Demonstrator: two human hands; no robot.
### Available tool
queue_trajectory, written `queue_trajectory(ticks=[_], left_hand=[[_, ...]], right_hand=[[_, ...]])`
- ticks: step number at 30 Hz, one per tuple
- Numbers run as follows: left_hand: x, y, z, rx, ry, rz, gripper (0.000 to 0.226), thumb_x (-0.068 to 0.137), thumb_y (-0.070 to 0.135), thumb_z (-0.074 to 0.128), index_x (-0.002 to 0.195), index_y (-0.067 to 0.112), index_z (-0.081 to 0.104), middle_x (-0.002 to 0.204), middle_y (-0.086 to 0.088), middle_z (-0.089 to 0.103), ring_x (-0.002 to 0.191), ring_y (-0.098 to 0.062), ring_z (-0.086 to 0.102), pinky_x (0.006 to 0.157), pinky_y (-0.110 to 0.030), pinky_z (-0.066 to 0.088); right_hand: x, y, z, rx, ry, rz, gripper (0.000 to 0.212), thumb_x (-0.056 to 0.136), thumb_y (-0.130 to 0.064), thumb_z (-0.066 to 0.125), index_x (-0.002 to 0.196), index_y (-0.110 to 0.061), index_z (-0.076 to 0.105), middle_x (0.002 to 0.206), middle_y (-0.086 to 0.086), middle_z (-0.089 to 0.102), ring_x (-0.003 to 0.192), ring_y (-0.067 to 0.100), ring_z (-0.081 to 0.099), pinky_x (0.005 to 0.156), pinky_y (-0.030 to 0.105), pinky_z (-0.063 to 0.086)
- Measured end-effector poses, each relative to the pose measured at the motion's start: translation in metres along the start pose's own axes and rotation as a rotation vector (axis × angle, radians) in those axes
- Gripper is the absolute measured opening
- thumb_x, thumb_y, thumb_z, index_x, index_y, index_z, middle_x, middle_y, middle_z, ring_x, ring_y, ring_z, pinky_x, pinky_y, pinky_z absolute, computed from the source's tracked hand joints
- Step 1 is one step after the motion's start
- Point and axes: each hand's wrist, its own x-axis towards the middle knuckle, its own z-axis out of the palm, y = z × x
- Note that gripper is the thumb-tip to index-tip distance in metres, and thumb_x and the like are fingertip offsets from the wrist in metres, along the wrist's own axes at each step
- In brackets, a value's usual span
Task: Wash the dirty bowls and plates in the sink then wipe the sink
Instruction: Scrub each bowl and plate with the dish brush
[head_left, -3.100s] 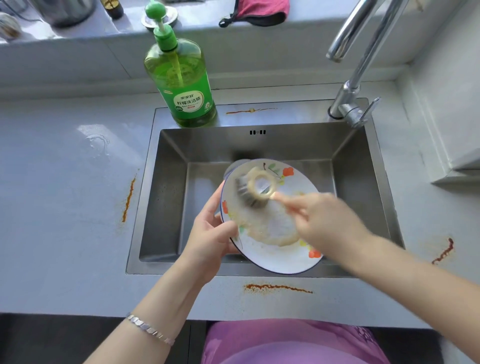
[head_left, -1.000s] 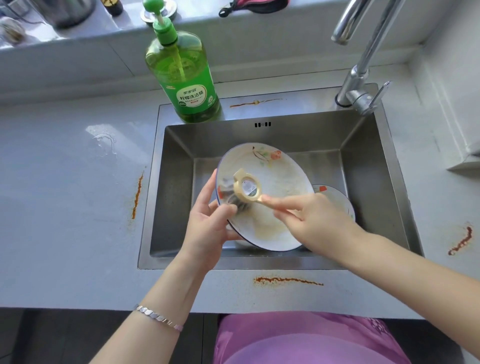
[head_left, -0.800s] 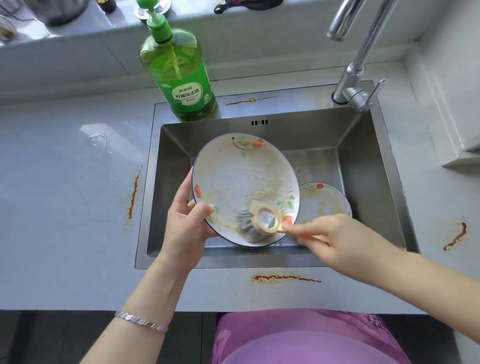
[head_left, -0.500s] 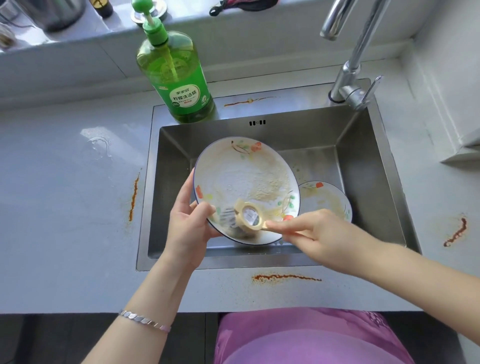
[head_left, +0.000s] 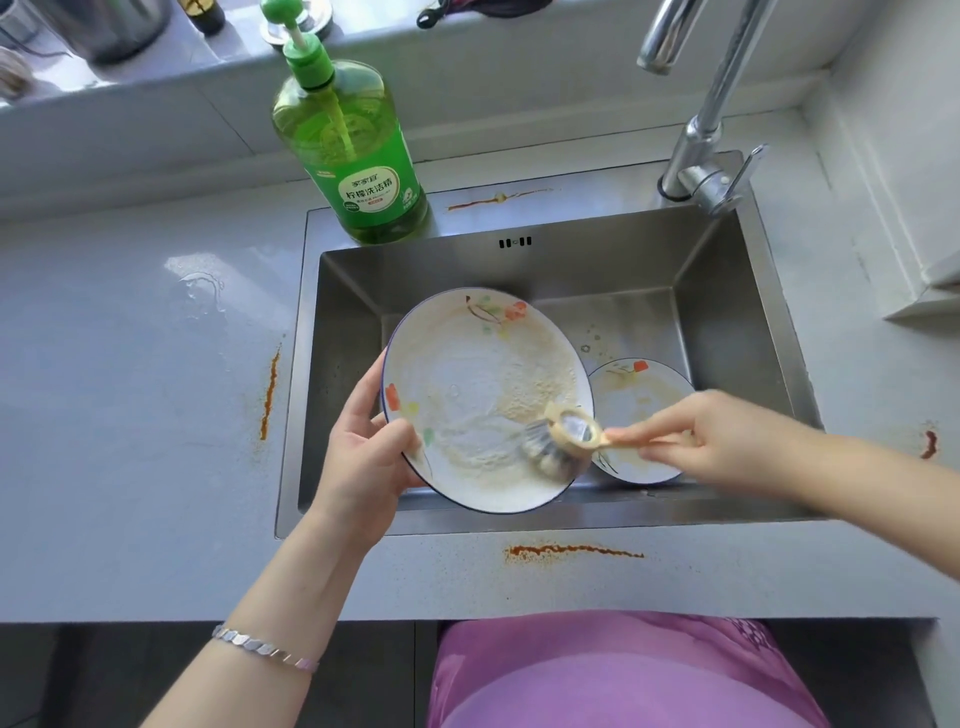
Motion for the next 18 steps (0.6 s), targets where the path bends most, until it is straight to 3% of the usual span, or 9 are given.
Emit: queue_trajectory(ticks=[3, 6, 10, 12, 14, 16, 18], left_hand=[[-0.003, -0.003, 0.004, 0.056, -0.045, -0.052, 0.081, 0.062, 0.0, 0.042, 0.132, 0.039, 0.048, 0.076, 0.009, 0.068, 0.076, -0.028, 0.062, 0.054, -0.047, 0.057], [-0.005, -0.003, 0.013, 0.058, -0.094, -0.09, 0.081, 0.059, 0.002, 0.042, 0.131, 0.04, 0.049, 0.079, 0.006, 0.068, 0.078, -0.03, 0.062, 0.053, -0.043, 0.057], [0.002, -0.002, 0.013, -0.04, 0.0, -0.082, 0.069, 0.082, -0.011, 0.04, 0.137, 0.031, 0.045, 0.11, 0.0, 0.062, 0.094, -0.024, 0.063, 0.058, -0.046, 0.058], [0.006, -0.004, 0.01, -0.07, 0.065, -0.088, 0.069, 0.084, -0.013, 0.035, 0.137, 0.031, 0.045, 0.122, -0.005, 0.055, 0.103, -0.029, 0.06, 0.059, -0.045, 0.058], [0.008, -0.008, 0.009, -0.08, 0.101, -0.096, 0.069, 0.084, -0.012, 0.035, 0.135, 0.033, 0.046, 0.128, -0.007, 0.052, 0.109, -0.032, 0.056, 0.061, -0.044, 0.058], [0.006, -0.012, 0.009, -0.1, 0.103, -0.101, 0.067, 0.085, -0.012, 0.035, 0.134, 0.032, 0.047, 0.13, -0.006, 0.051, 0.113, -0.032, 0.054, 0.061, -0.041, 0.057], [0.003, -0.014, 0.011, -0.118, 0.07, -0.093, 0.065, 0.085, -0.012, 0.034, 0.133, 0.031, 0.047, 0.127, -0.006, 0.054, 0.112, -0.032, 0.056, 0.061, -0.04, 0.057]], right_hand=[[0.018, 0.01, -0.019, -0.402, 0.201, 0.032, 0.032, 0.094, -0.032, 0.048, 0.117, -0.053, 0.053, 0.105, -0.012, 0.068, 0.093, 0.014, 0.061, 0.066, 0.021, 0.04], [0.03, 0.011, -0.019, -0.565, 0.39, 0.012, 0.042, 0.097, -0.029, 0.037, 0.13, -0.056, 0.038, 0.086, -0.004, 0.049, 0.093, 0.024, 0.058, 0.066, 0.027, 0.033], [0.014, 0.017, 0.017, -0.576, 0.342, 0.034, 0.047, 0.097, -0.026, 0.034, 0.135, -0.054, 0.029, 0.091, -0.002, 0.05, 0.091, 0.023, 0.057, 0.07, 0.029, 0.038], [0.004, 0.024, 0.028, -0.389, 0.317, 0.051, 0.043, 0.097, -0.026, 0.04, 0.132, -0.05, 0.04, 0.091, -0.005, 0.058, 0.084, 0.018, 0.056, 0.069, 0.028, 0.041], [-0.001, 0.029, 0.032, 0.019, 0.387, 0.094, 0.035, 0.094, -0.023, 0.049, 0.122, -0.042, 0.056, 0.09, -0.02, 0.067, 0.074, 0.003, 0.059, 0.066, 0.02, 0.046], [0.003, 0.032, 0.036, 0.408, 0.551, 0.16, 0.032, 0.091, -0.017, 0.056, 0.118, -0.034, 0.062, 0.062, -0.032, 0.059, 0.054, -0.006, 0.052, 0.055, 0.006, 0.038], [0.011, 0.028, 0.04, 0.679, 0.598, 0.258, 0.032, 0.089, -0.019, 0.06, 0.118, -0.03, 0.058, 0.055, -0.019, 0.06, 0.038, -0.001, 0.045, 0.042, 0.005, 0.034]])
